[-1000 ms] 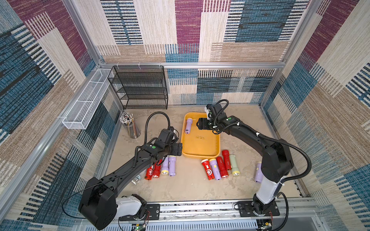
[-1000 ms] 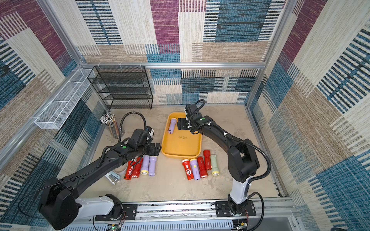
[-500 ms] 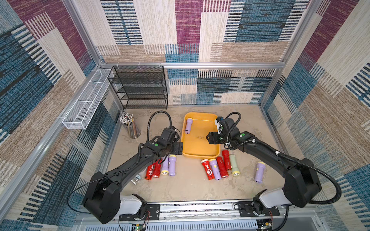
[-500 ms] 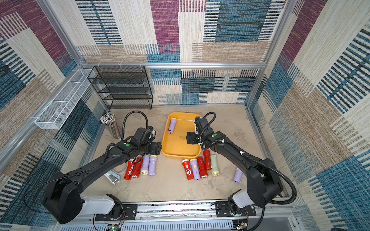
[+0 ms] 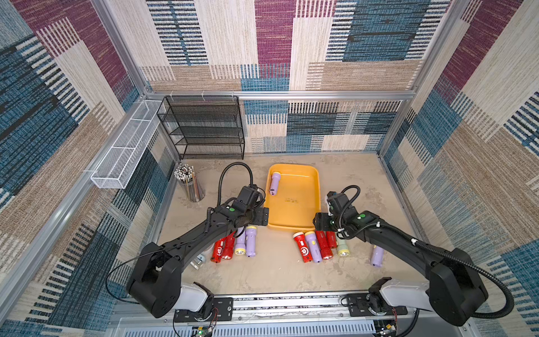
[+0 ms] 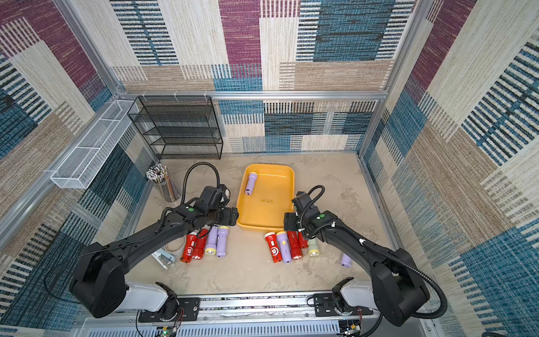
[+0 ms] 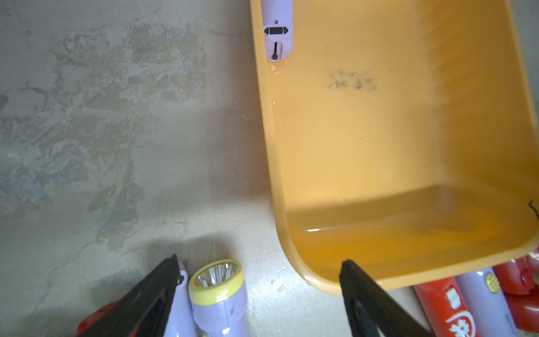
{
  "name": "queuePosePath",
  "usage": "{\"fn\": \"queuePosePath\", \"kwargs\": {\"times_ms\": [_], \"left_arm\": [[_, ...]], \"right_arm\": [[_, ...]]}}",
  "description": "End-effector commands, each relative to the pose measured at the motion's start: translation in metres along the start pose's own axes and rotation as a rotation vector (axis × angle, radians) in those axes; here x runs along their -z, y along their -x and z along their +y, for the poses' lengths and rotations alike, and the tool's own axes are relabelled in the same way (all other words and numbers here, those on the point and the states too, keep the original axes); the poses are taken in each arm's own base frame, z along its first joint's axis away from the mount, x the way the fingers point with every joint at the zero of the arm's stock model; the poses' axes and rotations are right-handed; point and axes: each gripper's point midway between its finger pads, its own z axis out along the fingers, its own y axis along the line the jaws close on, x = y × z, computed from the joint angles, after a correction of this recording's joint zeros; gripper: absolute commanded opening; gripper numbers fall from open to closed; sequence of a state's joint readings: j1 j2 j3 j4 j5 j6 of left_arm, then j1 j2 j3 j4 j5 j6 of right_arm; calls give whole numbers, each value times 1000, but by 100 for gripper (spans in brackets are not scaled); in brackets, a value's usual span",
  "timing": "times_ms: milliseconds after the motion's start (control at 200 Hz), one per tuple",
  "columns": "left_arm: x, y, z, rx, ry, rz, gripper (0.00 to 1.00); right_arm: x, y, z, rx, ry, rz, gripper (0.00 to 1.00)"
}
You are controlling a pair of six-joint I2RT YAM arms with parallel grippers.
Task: Put the flashlights into the storage boxes
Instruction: Adjust the storage box at the center of the board.
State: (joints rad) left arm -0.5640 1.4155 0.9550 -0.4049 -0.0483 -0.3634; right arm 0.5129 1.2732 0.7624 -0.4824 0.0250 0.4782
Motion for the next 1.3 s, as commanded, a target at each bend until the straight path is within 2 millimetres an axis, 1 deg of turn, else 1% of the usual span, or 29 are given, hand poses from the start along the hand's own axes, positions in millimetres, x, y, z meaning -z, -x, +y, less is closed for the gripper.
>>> {"fn": "queuePosePath", "kwargs": {"times_ms": [0,95,235,341,456,556,636,771,851,967,1067,1152,1297], "left_arm": [[0,4,-3,4,-16,-21,90],[-1,4,-4,1,-19,-21,90],[-1,6,-6,0,-30,-25,90],[-2,6,-7,-1,-36,-24,90],[-3,6,-8,0,-40,-23,90],[-3,6,-9,-1,-44,-23,90],[-3,5,-9,-4,-42,-24,90],[-4,6,-9,-6,-40,-25,90],[-5,6,-9,-7,-41,-24,90],[-6,6,-10,-7,-45,-25,90],[-7,7,-11,-10,-48,-25,90],[-9,8,-12,-16,-54,-23,90],[-17,9,-14,-22,-57,-10,90]], "right_arm": [[4,-3,-12,-47,-48,-18,76],[5,-10,-17,-66,-59,-8,72],[-2,-30,-26,-91,-73,35,65],[-5,-40,-30,-104,-75,55,63],[-6,-46,-34,-111,-88,62,62],[-2,-43,-35,-117,-96,47,62],[7,-35,-31,-118,-74,12,63],[22,-20,-24,-114,-47,-36,69],[28,-15,-26,-119,-62,-52,71],[30,-16,-38,-141,-133,-52,74],[27,-22,-48,-174,-188,-31,75],[20,-29,-47,-176,-180,0,75],[12,-42,-46,-187,-155,38,70]]}}
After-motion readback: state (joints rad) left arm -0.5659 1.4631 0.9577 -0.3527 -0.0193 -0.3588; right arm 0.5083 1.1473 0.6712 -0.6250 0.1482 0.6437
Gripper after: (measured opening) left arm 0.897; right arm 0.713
